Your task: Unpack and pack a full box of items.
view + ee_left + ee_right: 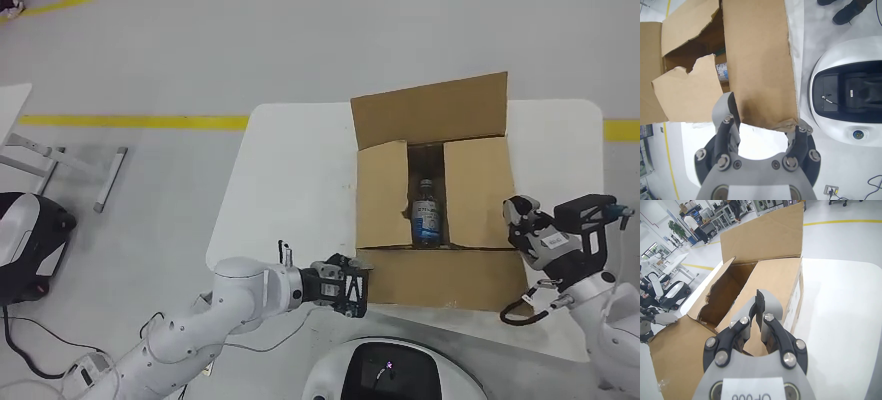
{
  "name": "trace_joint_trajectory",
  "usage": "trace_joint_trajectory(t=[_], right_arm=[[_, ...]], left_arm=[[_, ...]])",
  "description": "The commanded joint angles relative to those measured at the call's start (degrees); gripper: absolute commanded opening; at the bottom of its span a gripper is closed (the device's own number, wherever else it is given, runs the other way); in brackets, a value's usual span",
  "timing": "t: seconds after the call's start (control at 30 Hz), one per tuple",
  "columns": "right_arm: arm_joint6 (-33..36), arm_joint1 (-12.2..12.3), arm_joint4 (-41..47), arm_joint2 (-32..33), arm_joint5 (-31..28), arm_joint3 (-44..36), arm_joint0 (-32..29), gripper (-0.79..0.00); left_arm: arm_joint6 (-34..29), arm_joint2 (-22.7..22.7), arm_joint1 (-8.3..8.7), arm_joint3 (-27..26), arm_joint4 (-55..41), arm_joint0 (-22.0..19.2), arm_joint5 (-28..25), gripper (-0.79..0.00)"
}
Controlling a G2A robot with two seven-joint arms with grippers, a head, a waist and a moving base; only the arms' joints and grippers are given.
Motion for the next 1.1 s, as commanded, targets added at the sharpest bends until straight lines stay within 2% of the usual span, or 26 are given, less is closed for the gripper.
trace_joint_trajectory(t=[0.0, 0.13, 0.57, 0.73, 0.93, 1.0, 1.03, 1.07], right_arm=[[-0.04, 0.06, 0.28, 0.59, 0.01, -0.63, -0.31, -0.785], [0.36, 0.21, 0.59, 1.81, 0.14, -2.43, -0.95, -0.785], [1.11, 0.83, 4.33, 8.79, -0.47, -10.25, -3.92, -0.785], [1.15, 0.99, 6.13, 10.39, -0.92, -11.21, -4.66, -0.785], [1.29, 1.18, 6.67, 11.83, -1.1, -11.05, -5.16, -0.785], [1.17, 1.21, 6.87, 11.58, -1.22, -10.16, -4.98, -0.785], [1.22, 1.22, 6.78, 11.34, -1.27, -9.83, -4.87, -0.785], [1.27, 1.23, 6.8, 11.14, -1.3, -9.58, -4.79, -0.785]], left_arm=[[0.07, -0.39, -0.06, 0.26, -1.78, 0.11, 0.04, -0.785], [-0.38, -2.13, -0.06, 0.71, -7.89, 0.19, -1.16, -0.785], [-5.47, -9.69, 0.98, 2.37, -32.46, 0.13, -10.41, -0.785], [-7.36, -10.0, 1.55, 3.12, -42.66, -0.56, -14.41, -0.785], [-12.05, -9.16, 2.36, 4.88, -49.43, -2.49, -13.57, -0.785], [-13.0, -8.69, 2.38, 5.31, -50.53, -3.45, -11.65, -0.714], [-13.47, -8.41, 2.36, 5.58, -50.96, -3.91, -10.51, -0.465], [-13.8, -8.22, 2.35, 5.67, -51.2, -4.28, -9.77, -0.151]])
